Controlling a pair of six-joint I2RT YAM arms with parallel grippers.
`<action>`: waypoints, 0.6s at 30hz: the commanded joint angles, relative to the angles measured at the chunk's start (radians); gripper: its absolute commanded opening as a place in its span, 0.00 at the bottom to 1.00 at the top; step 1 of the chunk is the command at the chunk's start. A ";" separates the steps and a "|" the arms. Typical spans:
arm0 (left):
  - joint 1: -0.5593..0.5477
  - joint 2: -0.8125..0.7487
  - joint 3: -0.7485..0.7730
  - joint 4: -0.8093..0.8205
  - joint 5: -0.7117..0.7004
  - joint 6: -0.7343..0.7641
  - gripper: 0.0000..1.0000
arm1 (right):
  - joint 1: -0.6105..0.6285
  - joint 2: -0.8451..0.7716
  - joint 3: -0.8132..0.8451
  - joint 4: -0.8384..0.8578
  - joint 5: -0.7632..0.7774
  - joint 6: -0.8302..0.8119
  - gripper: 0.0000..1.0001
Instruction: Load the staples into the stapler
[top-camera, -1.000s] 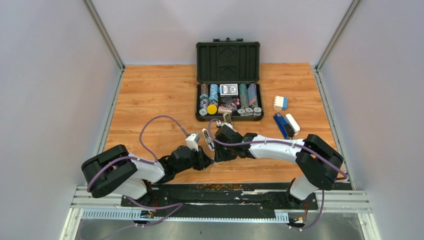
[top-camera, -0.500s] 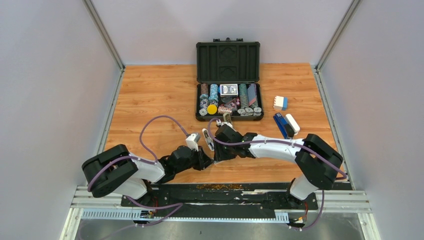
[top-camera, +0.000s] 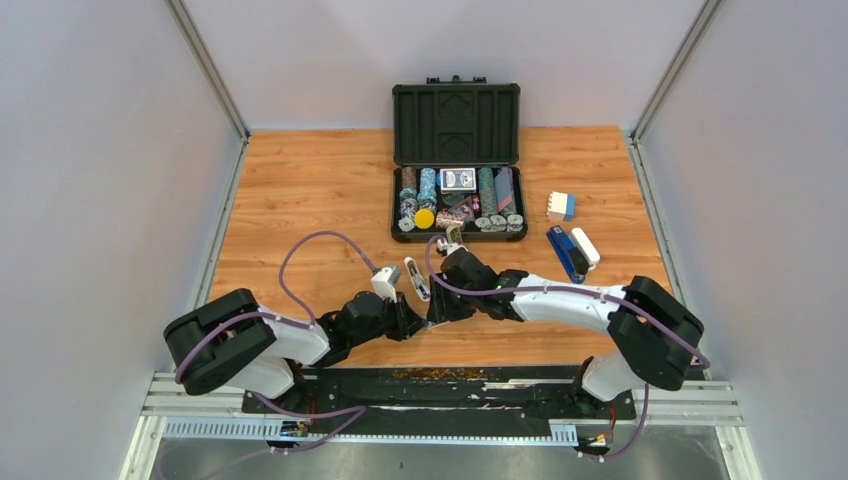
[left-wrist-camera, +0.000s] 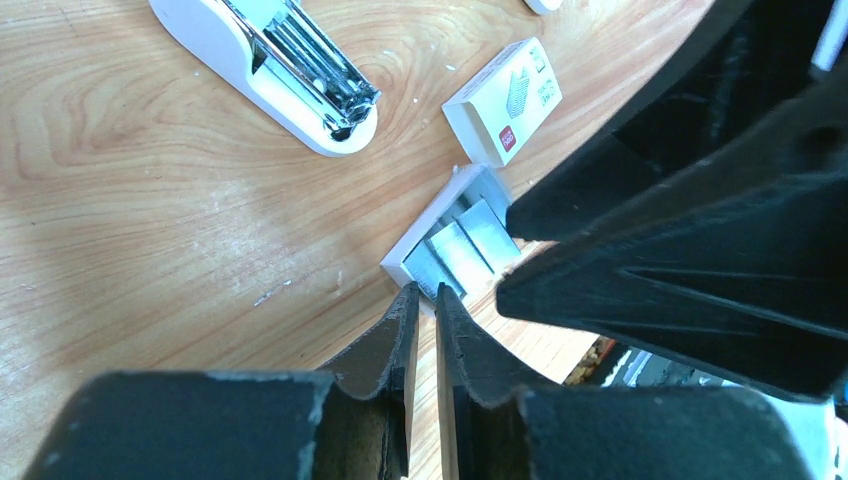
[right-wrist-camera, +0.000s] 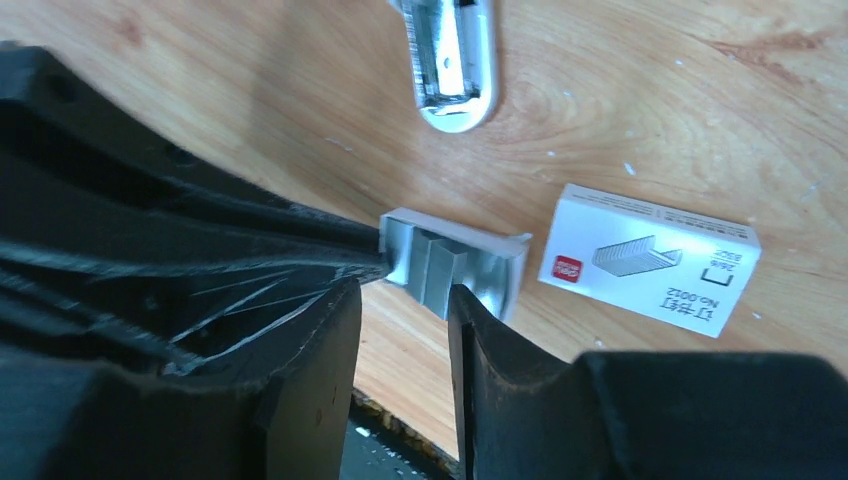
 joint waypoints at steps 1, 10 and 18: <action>-0.008 0.011 0.025 0.012 -0.017 -0.007 0.18 | 0.016 -0.088 -0.017 0.213 -0.129 0.000 0.37; -0.008 -0.001 0.026 -0.009 -0.029 -0.010 0.18 | 0.015 -0.092 -0.017 0.197 -0.107 -0.016 0.37; -0.010 -0.026 0.023 -0.023 -0.038 -0.007 0.20 | 0.017 -0.076 0.039 -0.015 0.048 -0.031 0.34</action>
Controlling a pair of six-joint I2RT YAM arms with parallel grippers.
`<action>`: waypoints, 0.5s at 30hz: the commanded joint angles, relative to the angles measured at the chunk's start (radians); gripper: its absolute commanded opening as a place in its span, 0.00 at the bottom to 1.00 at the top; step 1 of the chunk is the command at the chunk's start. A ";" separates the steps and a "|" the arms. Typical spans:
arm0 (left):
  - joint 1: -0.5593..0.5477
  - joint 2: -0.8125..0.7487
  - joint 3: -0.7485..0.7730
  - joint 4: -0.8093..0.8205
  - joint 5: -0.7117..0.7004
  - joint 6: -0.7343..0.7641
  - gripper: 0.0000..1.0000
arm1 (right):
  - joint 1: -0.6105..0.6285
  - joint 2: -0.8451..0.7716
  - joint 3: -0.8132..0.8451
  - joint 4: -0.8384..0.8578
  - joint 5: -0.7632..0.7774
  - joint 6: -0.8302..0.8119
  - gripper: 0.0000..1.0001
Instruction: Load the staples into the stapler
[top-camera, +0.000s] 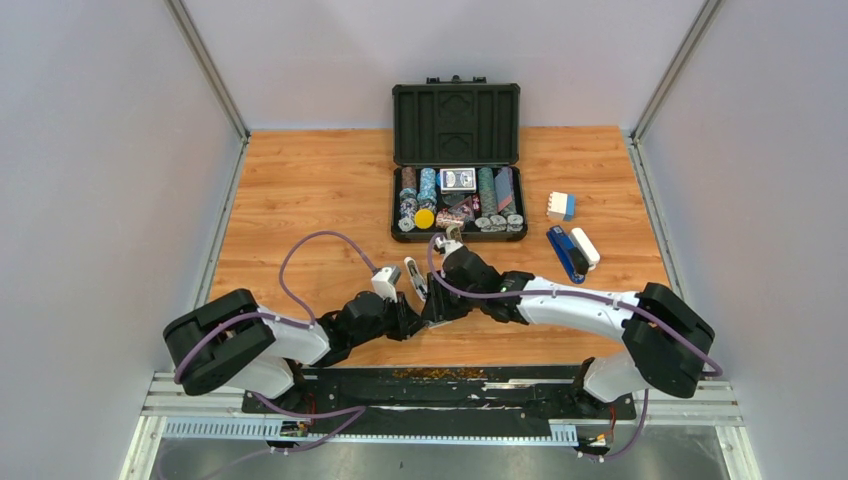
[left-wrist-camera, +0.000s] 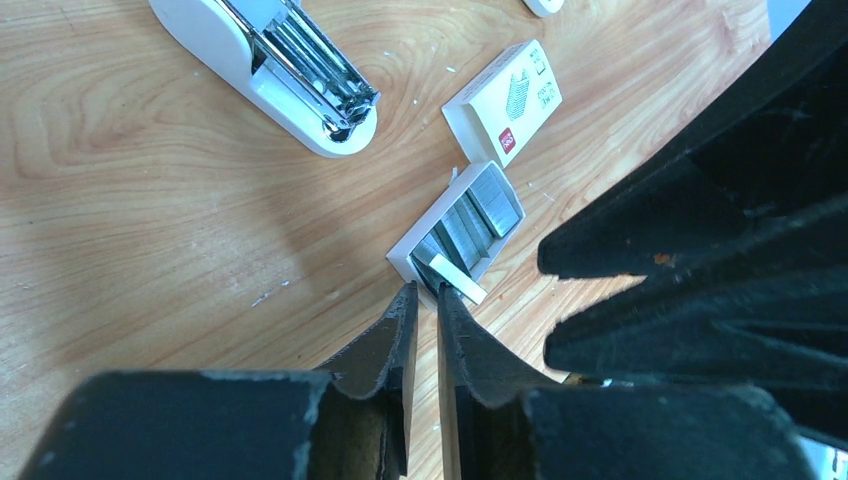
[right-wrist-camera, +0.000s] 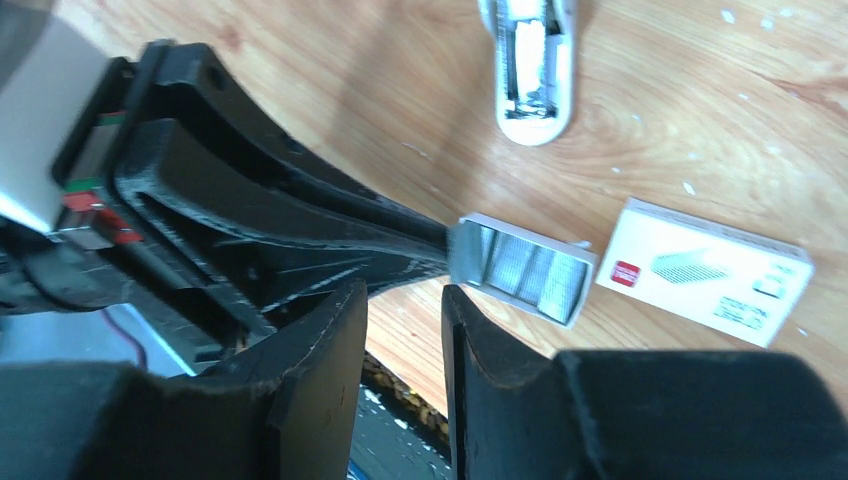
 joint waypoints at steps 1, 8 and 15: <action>-0.006 -0.031 0.019 -0.020 -0.032 0.002 0.21 | 0.004 0.004 0.062 -0.100 0.098 -0.024 0.34; -0.011 -0.068 0.055 -0.088 -0.047 0.020 0.32 | 0.012 0.024 0.079 -0.136 0.150 -0.034 0.33; -0.014 -0.137 0.041 -0.147 -0.083 0.013 0.46 | 0.033 0.035 0.108 -0.176 0.186 -0.068 0.33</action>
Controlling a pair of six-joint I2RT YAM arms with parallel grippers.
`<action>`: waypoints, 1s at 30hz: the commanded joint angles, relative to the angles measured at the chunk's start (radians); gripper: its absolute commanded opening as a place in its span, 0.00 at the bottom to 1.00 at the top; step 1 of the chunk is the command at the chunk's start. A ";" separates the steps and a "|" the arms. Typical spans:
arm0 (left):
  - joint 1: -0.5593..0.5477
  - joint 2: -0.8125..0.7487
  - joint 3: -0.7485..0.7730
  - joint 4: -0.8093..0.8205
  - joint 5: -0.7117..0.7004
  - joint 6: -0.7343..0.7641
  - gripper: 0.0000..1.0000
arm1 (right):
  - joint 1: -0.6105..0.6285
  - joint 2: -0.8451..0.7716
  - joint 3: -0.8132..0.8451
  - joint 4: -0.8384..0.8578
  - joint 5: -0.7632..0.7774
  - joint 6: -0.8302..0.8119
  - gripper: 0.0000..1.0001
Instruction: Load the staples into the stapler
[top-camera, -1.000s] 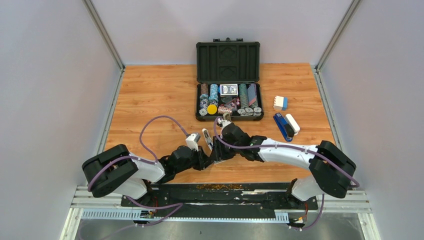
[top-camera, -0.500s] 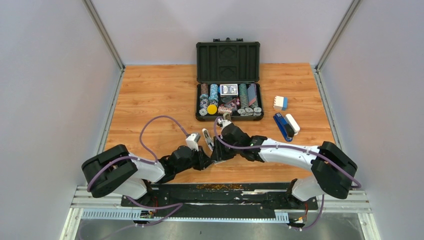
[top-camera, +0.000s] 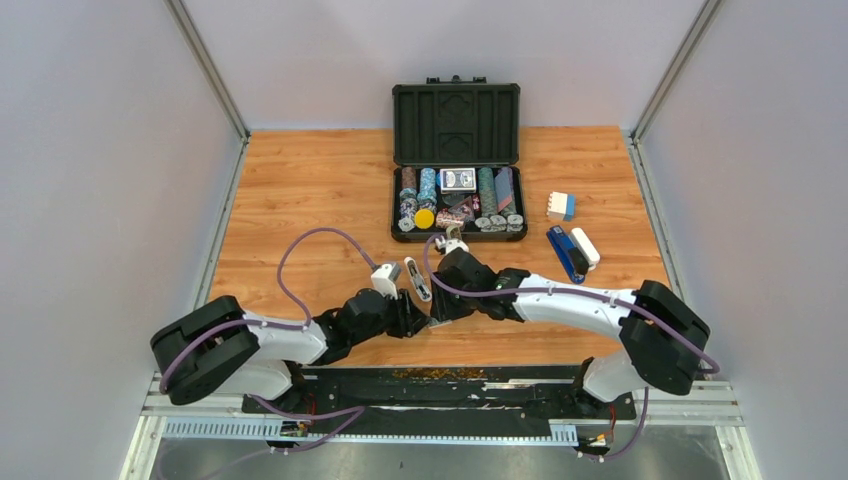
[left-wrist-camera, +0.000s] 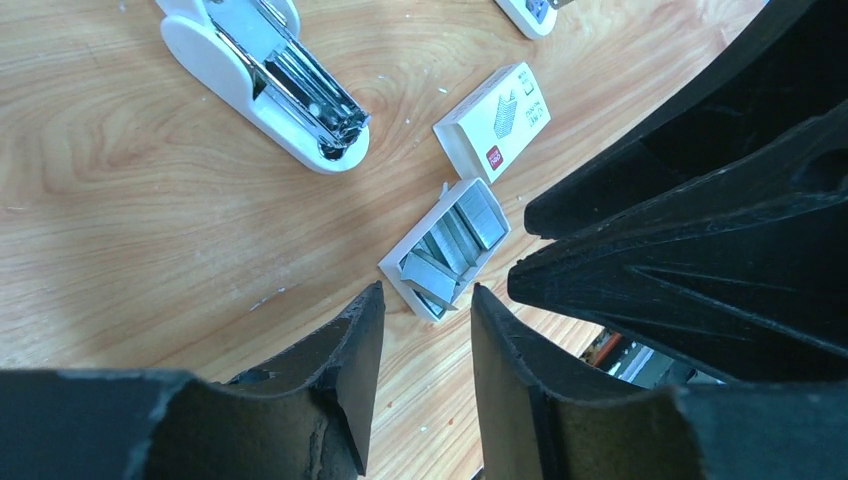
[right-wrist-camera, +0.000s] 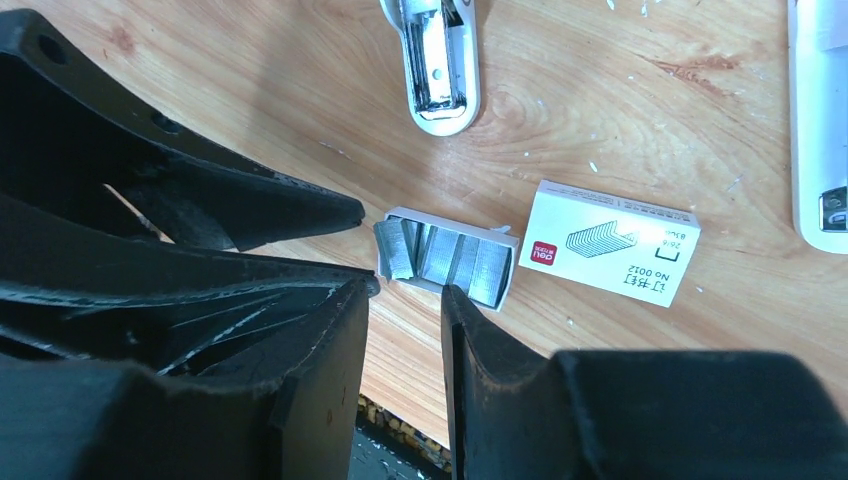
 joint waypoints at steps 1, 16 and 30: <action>-0.005 -0.097 0.000 -0.059 -0.061 0.008 0.47 | 0.026 0.020 0.075 -0.042 0.056 -0.046 0.33; -0.005 -0.791 -0.007 -0.766 -0.406 0.002 0.90 | 0.105 0.223 0.327 -0.269 0.139 -0.181 0.33; -0.004 -0.958 -0.013 -0.920 -0.463 -0.006 0.94 | 0.117 0.341 0.432 -0.352 0.160 -0.217 0.33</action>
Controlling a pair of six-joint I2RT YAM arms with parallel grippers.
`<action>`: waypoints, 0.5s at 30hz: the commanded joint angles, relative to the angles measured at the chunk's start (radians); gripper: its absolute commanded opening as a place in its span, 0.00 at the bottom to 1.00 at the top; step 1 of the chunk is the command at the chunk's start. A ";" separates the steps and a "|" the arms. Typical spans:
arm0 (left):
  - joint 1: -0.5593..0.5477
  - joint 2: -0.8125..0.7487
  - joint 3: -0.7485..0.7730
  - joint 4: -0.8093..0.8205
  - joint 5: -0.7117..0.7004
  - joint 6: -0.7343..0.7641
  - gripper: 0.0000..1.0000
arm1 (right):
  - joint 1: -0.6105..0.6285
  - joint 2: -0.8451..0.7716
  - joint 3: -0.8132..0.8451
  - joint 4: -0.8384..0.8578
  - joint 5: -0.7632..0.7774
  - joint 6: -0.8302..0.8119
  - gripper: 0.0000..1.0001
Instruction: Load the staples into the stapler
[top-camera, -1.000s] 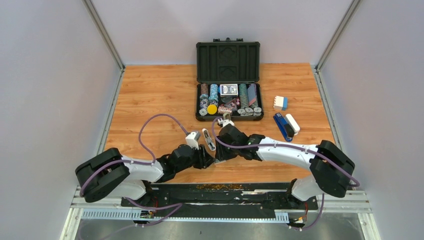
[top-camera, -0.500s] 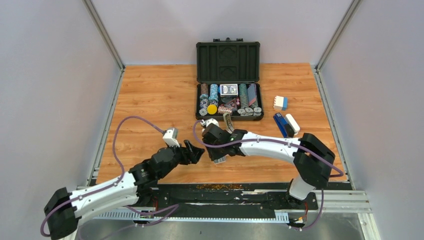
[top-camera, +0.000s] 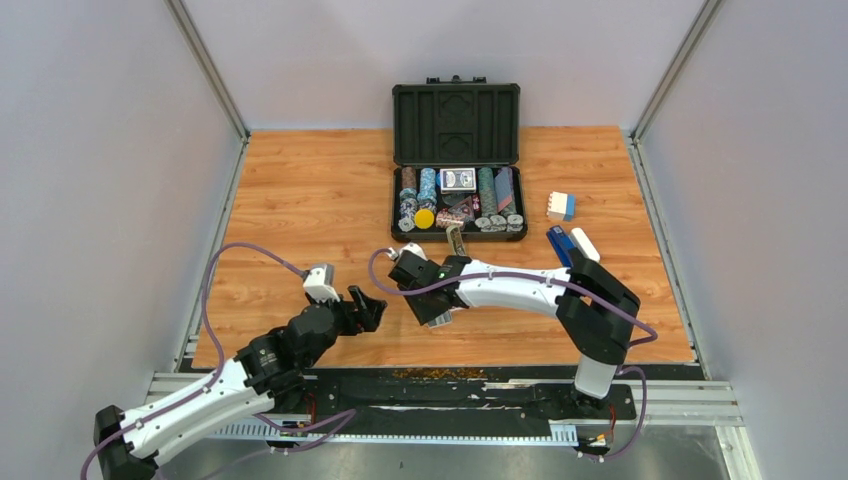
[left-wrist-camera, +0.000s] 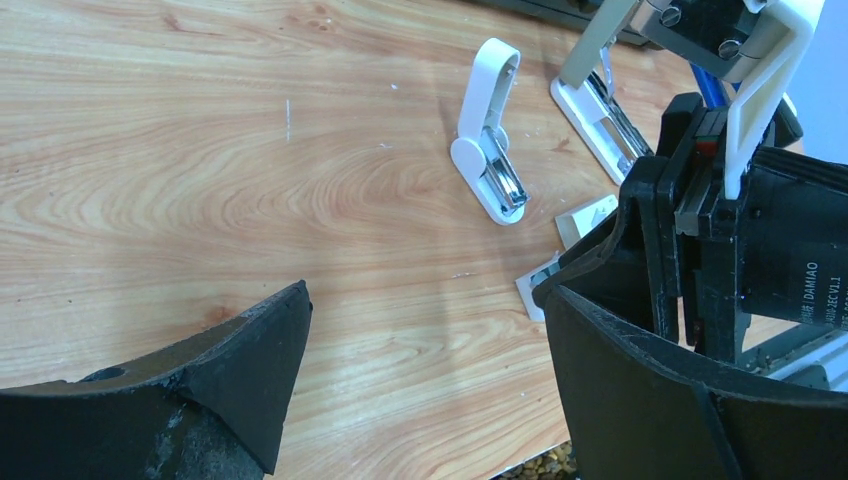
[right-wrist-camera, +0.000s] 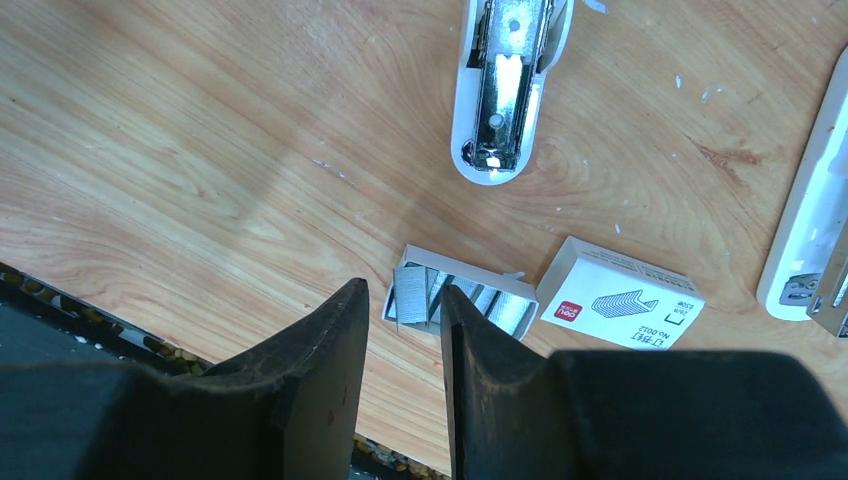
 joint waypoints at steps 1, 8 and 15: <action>-0.004 0.024 0.002 -0.006 -0.027 -0.005 0.94 | 0.007 0.025 0.052 -0.022 0.019 -0.027 0.33; -0.005 0.038 -0.001 0.018 -0.011 0.000 0.94 | 0.006 0.045 0.060 -0.027 0.016 -0.032 0.31; -0.005 0.036 -0.006 0.040 0.006 0.014 0.94 | 0.006 0.061 0.064 -0.026 0.015 -0.037 0.29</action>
